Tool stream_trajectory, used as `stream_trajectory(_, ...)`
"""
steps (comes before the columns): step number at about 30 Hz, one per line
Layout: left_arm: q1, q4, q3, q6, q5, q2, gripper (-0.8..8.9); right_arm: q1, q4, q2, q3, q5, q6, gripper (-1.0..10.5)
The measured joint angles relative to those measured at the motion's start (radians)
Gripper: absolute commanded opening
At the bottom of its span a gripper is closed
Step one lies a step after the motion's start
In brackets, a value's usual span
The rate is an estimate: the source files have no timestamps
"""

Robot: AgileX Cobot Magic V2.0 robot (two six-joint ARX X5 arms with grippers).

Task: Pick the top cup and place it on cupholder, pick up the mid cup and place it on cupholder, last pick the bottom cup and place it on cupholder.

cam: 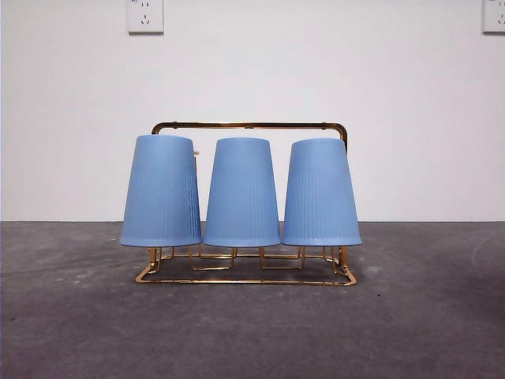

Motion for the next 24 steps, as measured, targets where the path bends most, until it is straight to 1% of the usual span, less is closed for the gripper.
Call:
stream_trajectory(2,0.000,0.000,0.000,0.000,0.000,0.000,0.06,-0.018,0.000,-0.003,0.000,0.004,-0.008,0.1)
stream_trajectory(5,0.000,0.000,0.000,0.000,0.000,0.000,0.06,-0.079,0.011,-0.024,-0.001,0.026,-0.058,0.1)
stream_trajectory(7,0.000,0.000,0.000,0.000,0.000,0.000,0.06,-0.151,0.063,-0.049,-0.010,0.046,-0.096,0.1)
stream_trajectory(10,0.000,0.000,0.000,0.000,0.000,0.000,0.06,-0.294,0.188,-0.104,-0.058,0.049,-0.142,0.1)
stream_trajectory(15,0.000,0.000,0.000,0.000,0.000,0.000,0.06,-0.536,0.451,-0.238,-0.230,0.050,-0.193,0.1)
stream_trajectory(17,0.000,0.000,0.000,0.000,0.000,0.000,0.06,-0.603,0.523,-0.300,-0.310,0.051,-0.208,0.1)
stream_trajectory(19,0.000,0.000,0.000,0.000,0.000,0.000,0.06,-0.654,0.567,-0.360,-0.382,0.058,-0.219,0.1)
stream_trajectory(21,0.000,0.000,0.000,0.000,0.000,0.000,0.06,-0.698,0.576,-0.429,-0.456,0.092,-0.229,0.1)
stream_trajectory(24,0.000,0.000,0.000,0.000,0.000,0.000,0.06,-0.725,0.576,-0.510,-0.547,0.134,-0.240,0.1)
